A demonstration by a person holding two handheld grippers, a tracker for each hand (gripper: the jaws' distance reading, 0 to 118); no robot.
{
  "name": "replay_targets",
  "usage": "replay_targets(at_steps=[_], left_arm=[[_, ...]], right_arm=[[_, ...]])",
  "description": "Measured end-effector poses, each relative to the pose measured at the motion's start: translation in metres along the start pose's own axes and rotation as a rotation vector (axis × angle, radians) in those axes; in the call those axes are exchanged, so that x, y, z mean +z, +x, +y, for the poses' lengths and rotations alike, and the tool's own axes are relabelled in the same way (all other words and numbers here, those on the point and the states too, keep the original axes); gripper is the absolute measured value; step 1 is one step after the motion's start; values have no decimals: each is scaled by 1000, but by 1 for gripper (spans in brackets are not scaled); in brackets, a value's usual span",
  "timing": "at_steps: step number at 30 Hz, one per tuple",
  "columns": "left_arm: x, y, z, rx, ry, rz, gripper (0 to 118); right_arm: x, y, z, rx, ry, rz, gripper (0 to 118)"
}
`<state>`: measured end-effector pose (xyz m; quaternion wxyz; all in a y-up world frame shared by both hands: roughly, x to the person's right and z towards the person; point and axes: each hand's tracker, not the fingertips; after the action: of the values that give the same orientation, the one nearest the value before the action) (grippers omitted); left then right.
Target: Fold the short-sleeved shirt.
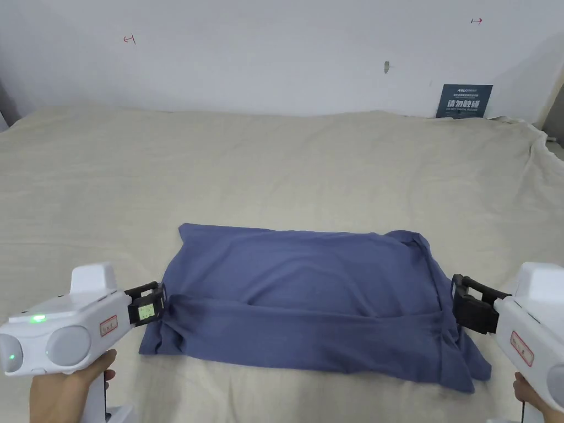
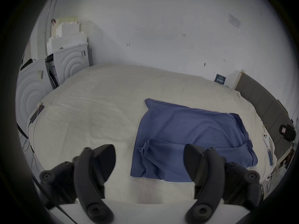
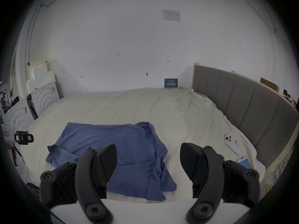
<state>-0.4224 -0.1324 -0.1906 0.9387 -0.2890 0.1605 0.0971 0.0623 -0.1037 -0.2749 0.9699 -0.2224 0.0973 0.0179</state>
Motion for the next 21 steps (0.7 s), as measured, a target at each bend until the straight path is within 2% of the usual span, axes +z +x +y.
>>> replay_targets(at_steps=[2,4,5,6,7,8,14,17,21], left_arm=[[10,1,-9,-17,31,-14,68],[17,3,-16,-24,35,-24,40],[20,3,-20,-29,43,-31,26],[23,4,-24,-34,52,-39,10],[25,5,-26,-38,55,-46,1],[27,6,-29,-39,54,-42,0],[26,5,-35,-23,21,-62,0],[13,2,-33,-26,-17,-61,0],[-22,-4,-31,-33,-147,-50,0]], right_arm=[[8,-2,-7,15,19,-8,77],[15,-5,-12,29,20,-4,58],[12,-1,-18,33,27,-5,45],[13,-2,-22,38,32,-8,24],[14,-2,-24,50,37,-13,3],[15,-3,-27,60,41,-19,0],[12,-8,-34,57,27,5,0],[18,-15,-30,32,23,13,0],[9,-10,-31,30,14,8,0]])
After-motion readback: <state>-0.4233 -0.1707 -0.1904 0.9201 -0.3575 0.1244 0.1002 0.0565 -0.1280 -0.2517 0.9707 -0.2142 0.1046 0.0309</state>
